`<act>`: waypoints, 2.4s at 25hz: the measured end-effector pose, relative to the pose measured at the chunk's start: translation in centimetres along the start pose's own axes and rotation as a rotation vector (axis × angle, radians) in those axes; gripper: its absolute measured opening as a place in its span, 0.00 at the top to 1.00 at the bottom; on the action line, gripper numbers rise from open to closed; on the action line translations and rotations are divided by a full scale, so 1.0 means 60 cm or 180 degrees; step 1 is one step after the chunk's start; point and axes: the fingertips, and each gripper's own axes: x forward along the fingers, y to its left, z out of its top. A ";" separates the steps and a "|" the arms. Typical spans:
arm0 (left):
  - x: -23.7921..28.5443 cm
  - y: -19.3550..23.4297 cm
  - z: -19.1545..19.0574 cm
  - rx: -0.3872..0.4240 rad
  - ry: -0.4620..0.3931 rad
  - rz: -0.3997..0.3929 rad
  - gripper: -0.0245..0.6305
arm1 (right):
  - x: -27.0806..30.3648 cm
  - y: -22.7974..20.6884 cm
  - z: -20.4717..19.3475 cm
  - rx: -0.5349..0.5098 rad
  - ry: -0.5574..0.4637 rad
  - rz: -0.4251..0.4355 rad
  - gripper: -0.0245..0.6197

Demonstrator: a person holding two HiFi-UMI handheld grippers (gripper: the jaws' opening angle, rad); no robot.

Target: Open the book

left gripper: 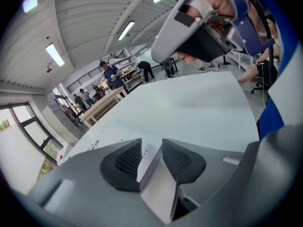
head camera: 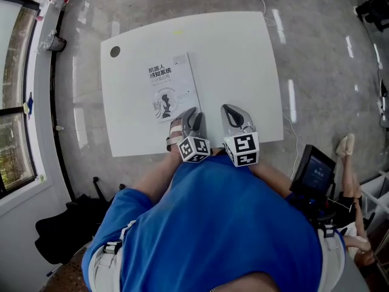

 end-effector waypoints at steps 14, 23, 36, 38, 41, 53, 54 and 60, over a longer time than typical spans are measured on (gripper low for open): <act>-0.013 0.007 0.004 0.0043 -0.0039 0.0090 0.74 | 0.003 0.013 0.002 -0.0047 -0.0025 0.0108 0.96; -0.019 0.010 0.012 0.0430 0.0004 0.0176 0.75 | 0.005 0.008 0.002 -0.0018 -0.0041 0.0097 0.96; -0.014 0.011 0.001 0.0863 0.0084 0.0185 0.75 | 0.009 -0.003 0.006 0.0027 -0.0069 0.0029 0.96; -0.013 0.011 0.000 0.0871 0.0094 0.0170 0.76 | 0.011 -0.002 0.010 0.0029 -0.0077 0.0030 0.96; -0.017 0.012 0.004 0.0862 0.0067 0.0157 0.77 | 0.012 0.000 0.012 0.0028 -0.0066 0.0036 0.96; -0.055 0.034 0.031 0.0686 -0.0326 0.0231 0.90 | 0.021 0.013 0.025 -0.0005 -0.0054 0.0058 0.96; -0.057 0.037 0.031 0.0641 -0.0344 0.0248 0.94 | 0.022 0.015 0.025 -0.0007 -0.0049 0.0066 0.96; -0.055 0.050 0.040 0.0519 -0.0348 0.0217 0.94 | 0.026 0.022 0.029 -0.0023 -0.0054 0.0098 0.96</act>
